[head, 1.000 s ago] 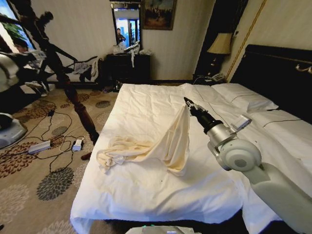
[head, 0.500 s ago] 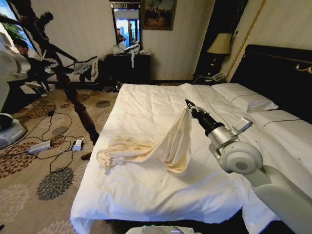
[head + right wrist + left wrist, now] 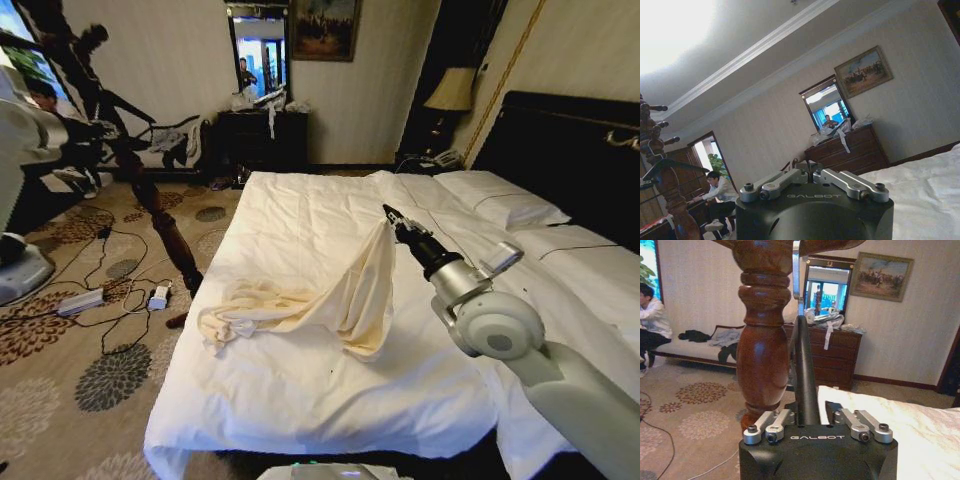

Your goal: Pick up the clothes from the bed and hang them on the clothes hanger.

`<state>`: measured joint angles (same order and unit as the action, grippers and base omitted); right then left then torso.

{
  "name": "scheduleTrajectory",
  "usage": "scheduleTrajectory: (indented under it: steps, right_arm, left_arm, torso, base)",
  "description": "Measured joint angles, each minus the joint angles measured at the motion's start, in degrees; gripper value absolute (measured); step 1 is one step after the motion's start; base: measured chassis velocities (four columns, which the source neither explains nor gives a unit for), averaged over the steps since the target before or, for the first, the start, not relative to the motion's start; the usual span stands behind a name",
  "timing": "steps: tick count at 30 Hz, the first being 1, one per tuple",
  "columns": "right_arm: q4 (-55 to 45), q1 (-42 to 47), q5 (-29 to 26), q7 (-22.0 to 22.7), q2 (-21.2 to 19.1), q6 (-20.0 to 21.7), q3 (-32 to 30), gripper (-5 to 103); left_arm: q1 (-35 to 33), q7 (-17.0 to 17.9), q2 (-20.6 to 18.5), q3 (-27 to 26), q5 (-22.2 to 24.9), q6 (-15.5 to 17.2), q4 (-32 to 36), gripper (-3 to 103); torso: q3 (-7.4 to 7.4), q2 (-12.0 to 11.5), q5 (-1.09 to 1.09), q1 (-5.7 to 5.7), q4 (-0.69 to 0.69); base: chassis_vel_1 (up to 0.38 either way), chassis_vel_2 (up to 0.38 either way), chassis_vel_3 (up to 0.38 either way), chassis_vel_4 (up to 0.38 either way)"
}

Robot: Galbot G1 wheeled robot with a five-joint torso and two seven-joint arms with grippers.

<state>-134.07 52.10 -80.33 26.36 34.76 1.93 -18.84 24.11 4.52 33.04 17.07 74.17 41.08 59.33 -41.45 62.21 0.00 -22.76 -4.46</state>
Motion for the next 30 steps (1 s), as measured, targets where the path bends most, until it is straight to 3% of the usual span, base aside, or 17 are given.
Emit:
scheduleTrajectory:
  steps: [1,2,10,14,18,23,25,26,27,28,30]
  right_arm:
    - [0.0,0.0,0.0,0.0,0.0,0.0,0.0,0]
    - [0.0,-0.2,0.0,0.0,0.1,0.0,0.1,0]
    - [0.4,-0.4,0.2,0.0,0.3,0.0,0.5,0]
    - [0.9,-0.8,0.3,0.0,0.6,0.0,1.1,0]
    - [1.5,-1.4,0.5,0.0,1.3,0.0,1.9,0]
    - [2.1,-1.8,0.6,0.3,1.7,0.2,2.2,0]
    - [2.7,-2.5,0.4,1.9,1.8,1.1,2.3,0]
    - [2.7,-2.5,0.4,1.9,1.8,1.1,2.3,0]
    - [2.8,-2.8,0.3,2.5,1.7,1.4,2.3,0]
    - [3.0,-3.4,0.1,3.6,1.4,2.1,2.2,0]
    - [3.0,-4.3,-0.6,5.2,0.9,2.9,2.0,0]
  left_arm:
    - [0.0,-0.2,0.0,0.0,0.1,0.0,0.1,28]
    - [0.0,-0.5,-0.1,-0.1,0.2,-0.1,0.2,19]
    - [0.2,-3.9,-0.1,-0.9,-1.4,-2.9,1.9,17]
    - [-0.4,-4.9,-1.8,-2.5,0.0,-3.7,9.5,17]
    - [-6.2,-5.3,-4.5,-8.0,3.1,-3.7,21.9,17]
    - [-14.3,-7.1,-6.8,-14.0,5.2,-5.2,29.5,17]
    - [-24.6,-14.2,-10.3,-17.4,7.6,-11.7,36.4,17]
    - [-24.6,-14.2,-10.3,-17.4,7.6,-11.7,36.4,17]
    - [-27.1,-17.1,-11.4,-17.7,8.5,-13.5,38.1,17]
    - [-31.6,-23.1,-13.2,-18.6,10.0,-16.0,41.2,17]
    - [-36.7,-29.1,-14.3,-20.2,10.8,-18.2,44.0,17]
  torso:
    - [0.00,0.0,0.00,0.00,0.00]
    - [0.00,0.0,-0.01,0.00,0.01]
    - [0.00,0.0,-0.01,0.00,0.00]
    - [0.00,0.0,-0.02,0.00,0.03]
    - [0.01,0.0,0.02,0.00,-0.02]
    - [0.01,0.0,0.03,0.00,-0.01]
    - [0.01,0.0,-0.02,0.00,0.03]
    - [0.01,0.0,-0.02,0.00,0.03]
    - [0.01,0.0,-0.03,0.00,0.02]
    - [0.01,0.0,-0.01,0.00,0.01]
    - [0.01,0.0,0.03,0.01,0.00]
  base:
    - [0.000,0.000,0.000,0.000]
    - [0.000,0.000,0.000,0.000]
    - [0.000,0.000,0.000,0.000]
    - [0.000,0.000,0.000,0.000]
    - [0.000,0.000,0.000,0.000]
    - [0.000,0.000,0.000,0.000]
    - [0.000,0.000,0.000,0.000]
    - [0.000,0.000,0.000,0.000]
    - [0.000,0.000,0.000,0.000]
    - [0.000,0.000,0.000,0.000]
    - [0.000,0.000,0.000,0.000]
